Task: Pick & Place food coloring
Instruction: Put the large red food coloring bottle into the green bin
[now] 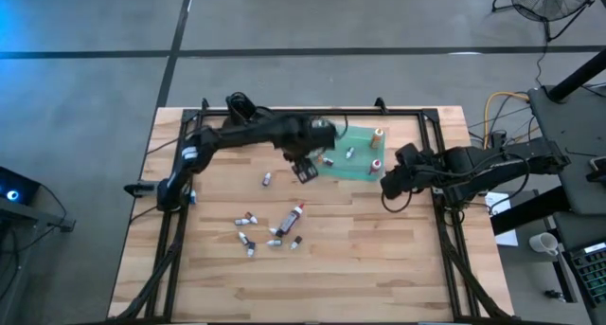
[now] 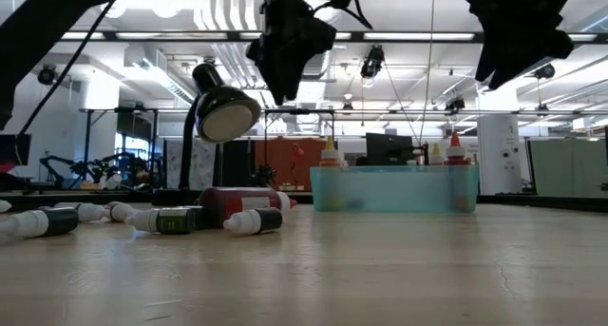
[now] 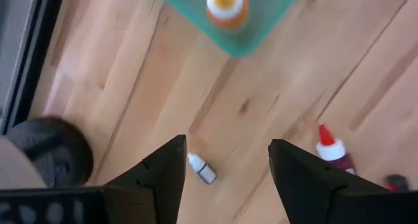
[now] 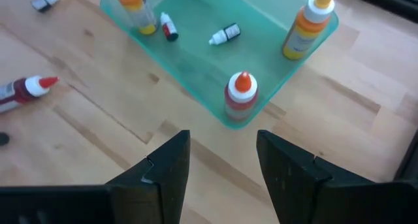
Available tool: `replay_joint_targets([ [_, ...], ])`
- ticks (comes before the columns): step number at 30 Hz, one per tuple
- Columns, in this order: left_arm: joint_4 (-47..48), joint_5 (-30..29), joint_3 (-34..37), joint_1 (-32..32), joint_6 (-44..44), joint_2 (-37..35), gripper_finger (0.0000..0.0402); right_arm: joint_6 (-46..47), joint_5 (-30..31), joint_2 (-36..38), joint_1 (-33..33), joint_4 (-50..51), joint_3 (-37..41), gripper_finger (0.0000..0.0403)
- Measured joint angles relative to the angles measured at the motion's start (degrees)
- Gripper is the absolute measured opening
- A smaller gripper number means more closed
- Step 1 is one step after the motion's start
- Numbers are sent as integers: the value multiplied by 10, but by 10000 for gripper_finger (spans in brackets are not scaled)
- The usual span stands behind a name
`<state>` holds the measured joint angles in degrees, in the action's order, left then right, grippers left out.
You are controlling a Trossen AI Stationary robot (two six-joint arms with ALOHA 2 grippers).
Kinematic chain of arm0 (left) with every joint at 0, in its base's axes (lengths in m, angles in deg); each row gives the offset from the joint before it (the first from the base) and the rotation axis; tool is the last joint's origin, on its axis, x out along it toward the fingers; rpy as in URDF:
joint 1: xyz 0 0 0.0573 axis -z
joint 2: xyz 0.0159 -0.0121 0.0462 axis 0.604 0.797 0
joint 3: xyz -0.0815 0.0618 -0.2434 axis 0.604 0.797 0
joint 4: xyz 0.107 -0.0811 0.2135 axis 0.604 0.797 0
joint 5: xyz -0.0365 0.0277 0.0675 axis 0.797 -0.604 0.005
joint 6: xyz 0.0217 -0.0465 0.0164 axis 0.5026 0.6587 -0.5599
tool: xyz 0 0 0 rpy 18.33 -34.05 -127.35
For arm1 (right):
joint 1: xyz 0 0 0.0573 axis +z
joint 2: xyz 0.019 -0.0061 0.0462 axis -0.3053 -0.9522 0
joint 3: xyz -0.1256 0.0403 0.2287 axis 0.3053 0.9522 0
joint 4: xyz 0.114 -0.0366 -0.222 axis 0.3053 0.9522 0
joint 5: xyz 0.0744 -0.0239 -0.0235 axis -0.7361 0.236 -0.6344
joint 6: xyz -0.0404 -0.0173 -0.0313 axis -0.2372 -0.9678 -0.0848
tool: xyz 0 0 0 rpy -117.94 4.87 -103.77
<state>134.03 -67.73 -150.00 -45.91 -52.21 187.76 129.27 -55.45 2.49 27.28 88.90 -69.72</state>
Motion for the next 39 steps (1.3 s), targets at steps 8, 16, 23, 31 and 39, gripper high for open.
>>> replay_joint_targets([
  [8,-79,26,130,66,126,-11,190,-32,-32,0,0,0,5,169],
  [16,-238,121,283,90,253,-28,190,-40,-33,0,0,-1,10,169],
  [23,-296,134,318,108,287,-27,190,-41,-33,0,0,-1,11,169],
  [31,-359,134,370,113,302,-25,190,-35,-33,0,0,-1,11,169],
  [39,-417,133,398,112,316,-25,190,-23,-33,0,0,-1,11,169],
])
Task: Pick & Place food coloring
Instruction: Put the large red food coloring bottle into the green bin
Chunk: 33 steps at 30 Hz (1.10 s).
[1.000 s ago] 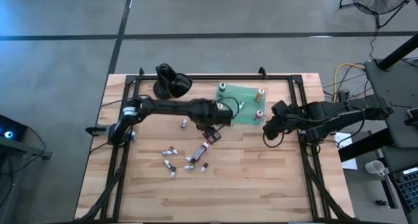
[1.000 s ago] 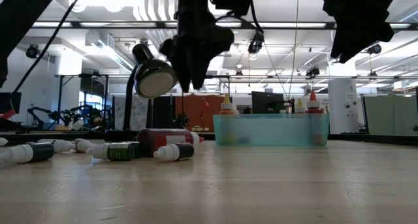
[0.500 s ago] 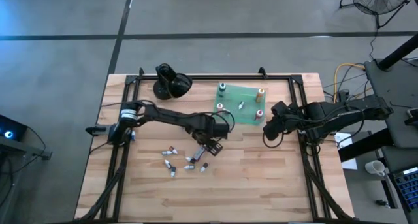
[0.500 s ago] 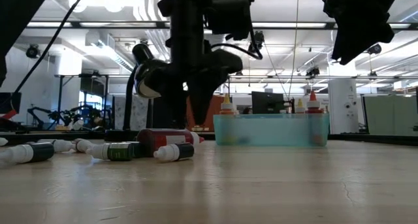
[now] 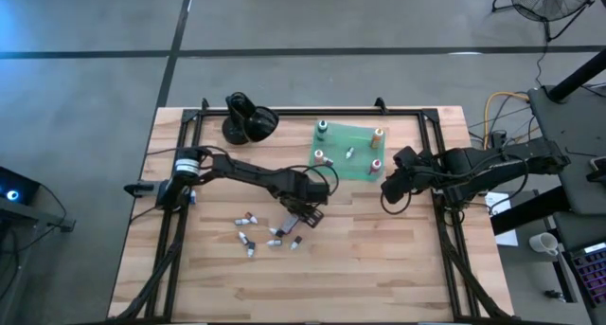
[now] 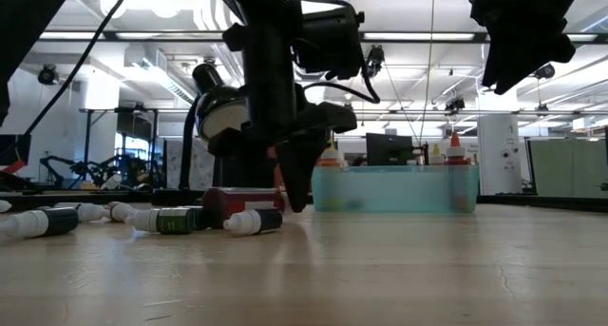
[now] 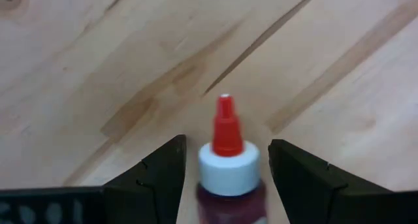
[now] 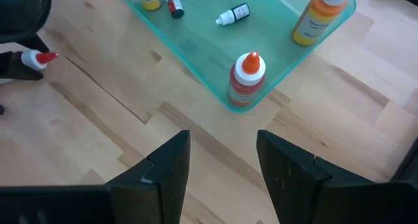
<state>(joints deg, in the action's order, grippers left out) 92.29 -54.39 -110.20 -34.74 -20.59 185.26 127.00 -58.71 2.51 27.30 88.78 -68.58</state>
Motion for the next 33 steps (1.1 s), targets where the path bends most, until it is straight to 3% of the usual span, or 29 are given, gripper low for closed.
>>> replay_joint_targets([
  [6,-1,4,11,-2,-13,0,177,5,0,0,0,0,0,169],
  [13,-1,0,8,-2,-58,0,91,3,5,0,0,-2,0,169],
  [18,-40,-17,-8,-2,-108,-2,90,-46,5,0,10,-44,0,169],
  [27,-238,-182,-32,24,-372,-50,100,-174,6,-1,36,-73,-11,169],
  [33,-364,-187,-20,20,-345,-43,97,-238,1,-3,36,-50,-9,169],
])
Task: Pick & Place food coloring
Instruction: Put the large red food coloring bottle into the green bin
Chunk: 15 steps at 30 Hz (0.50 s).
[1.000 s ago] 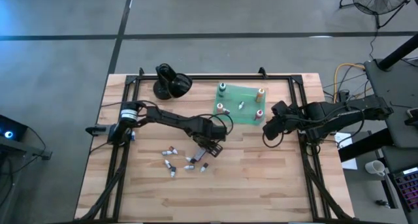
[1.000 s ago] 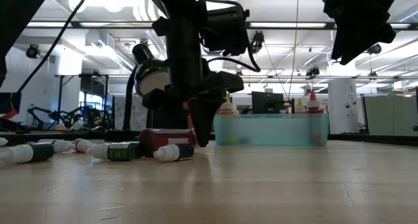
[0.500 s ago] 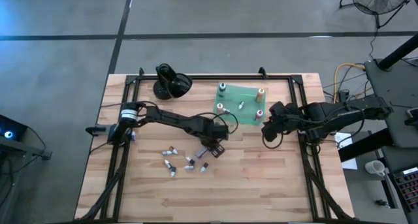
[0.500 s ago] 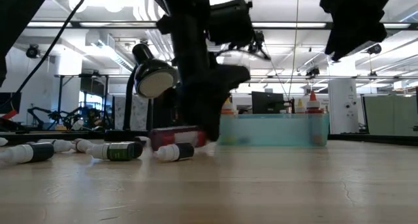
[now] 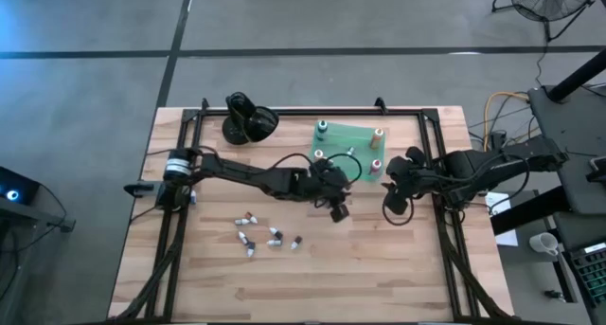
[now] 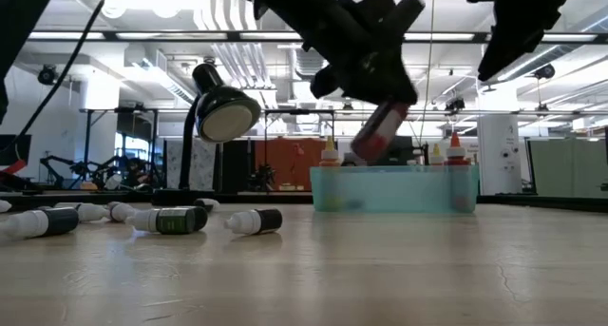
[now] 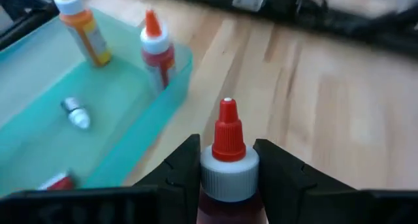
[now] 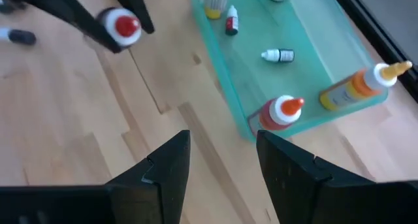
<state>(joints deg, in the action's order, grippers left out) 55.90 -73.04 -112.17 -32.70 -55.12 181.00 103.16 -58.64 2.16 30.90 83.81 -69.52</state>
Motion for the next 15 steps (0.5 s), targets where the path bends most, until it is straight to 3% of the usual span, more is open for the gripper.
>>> replay_joint_targets([
  [7,-232,-4,87,13,55,3,97,4,-42,0,0,8,0,169],
  [10,-333,-4,142,20,72,3,97,-2,-85,-2,0,8,0,169],
  [15,-409,-3,210,32,63,7,98,47,-175,-13,-1,-6,0,169],
])
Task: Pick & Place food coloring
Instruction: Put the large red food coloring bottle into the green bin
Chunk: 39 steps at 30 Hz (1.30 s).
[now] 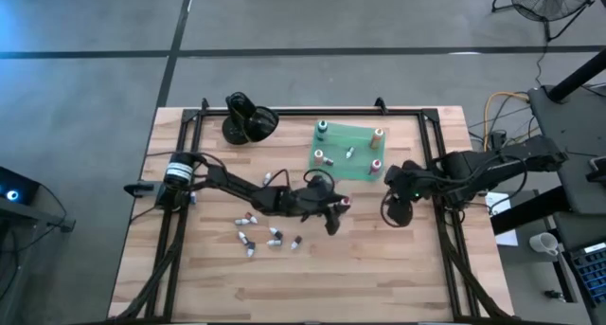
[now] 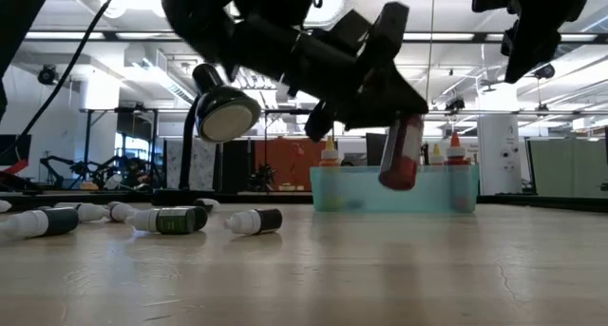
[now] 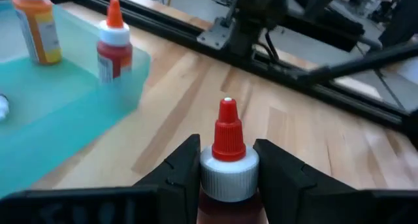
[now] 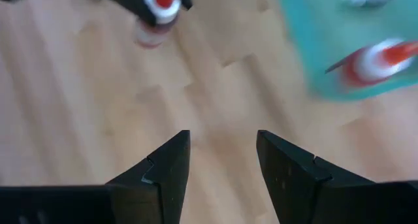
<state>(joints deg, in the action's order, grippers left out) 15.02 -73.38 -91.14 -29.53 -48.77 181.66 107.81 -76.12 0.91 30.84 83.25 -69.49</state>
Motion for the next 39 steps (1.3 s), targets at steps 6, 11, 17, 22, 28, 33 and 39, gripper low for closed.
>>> replay_joint_targets([
  [6,-30,19,18,19,-47,0,98,152,-92,-61,-26,-85,0,169],
  [11,-39,22,4,42,-106,0,99,223,-98,-140,-33,-143,-24,169],
  [17,-37,16,8,53,-131,11,99,293,-107,-230,-32,-137,-89,169],
  [22,-46,0,9,65,-129,26,99,303,-128,-300,-32,-121,-169,169],
  [28,-47,-32,10,69,-132,26,99,293,-133,-362,-30,-17,-247,169],
  [33,-40,-37,24,69,-131,26,99,300,-131,-366,-29,21,-267,169],
  [39,-45,-39,38,67,-127,24,99,308,-119,-363,-30,9,-258,169],
])
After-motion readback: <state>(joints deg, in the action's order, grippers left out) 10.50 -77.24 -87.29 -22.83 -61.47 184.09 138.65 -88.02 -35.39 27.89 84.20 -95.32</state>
